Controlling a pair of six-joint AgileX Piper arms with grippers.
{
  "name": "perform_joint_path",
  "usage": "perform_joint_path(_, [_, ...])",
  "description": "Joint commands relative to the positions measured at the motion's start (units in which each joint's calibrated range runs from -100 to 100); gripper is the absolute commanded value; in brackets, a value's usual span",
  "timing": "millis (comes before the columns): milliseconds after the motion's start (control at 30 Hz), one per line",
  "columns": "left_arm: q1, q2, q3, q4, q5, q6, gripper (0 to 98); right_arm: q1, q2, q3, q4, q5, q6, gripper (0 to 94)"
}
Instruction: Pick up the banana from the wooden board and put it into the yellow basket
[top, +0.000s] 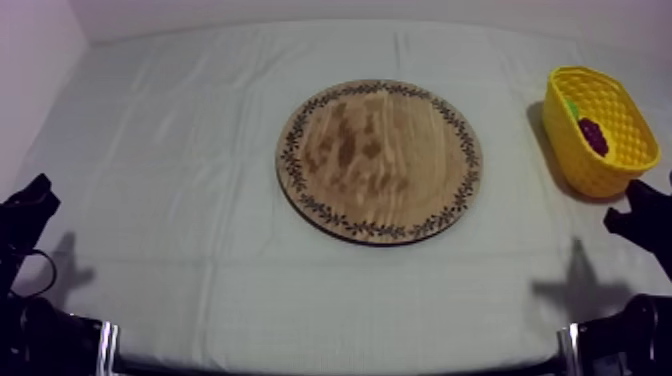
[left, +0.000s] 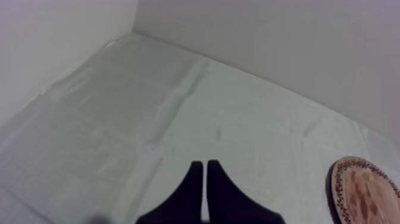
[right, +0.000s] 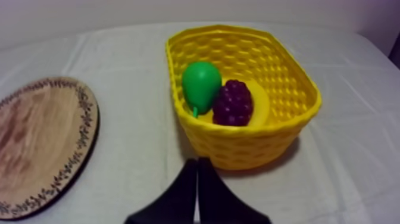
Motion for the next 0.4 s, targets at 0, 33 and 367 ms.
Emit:
perform_joint_path(0, [0.0,0.0,0.0,-0.01,0.0,0.0,0.1,-1.0,0.0,0.1,0.1,-0.1,5.6,0.5])
perform_joint_path(33, [0.0,0.0,0.0,-0.01,0.0,0.0,0.1,-1.3,-0.1,0.1,0.2,-0.2,6.3,0.5])
perform_joint_path(367, [0.0,0.0,0.0,-0.01,0.0,0.0,0.1,-2.0,-0.1,0.2,0.2,-0.4,6.5,0.5])
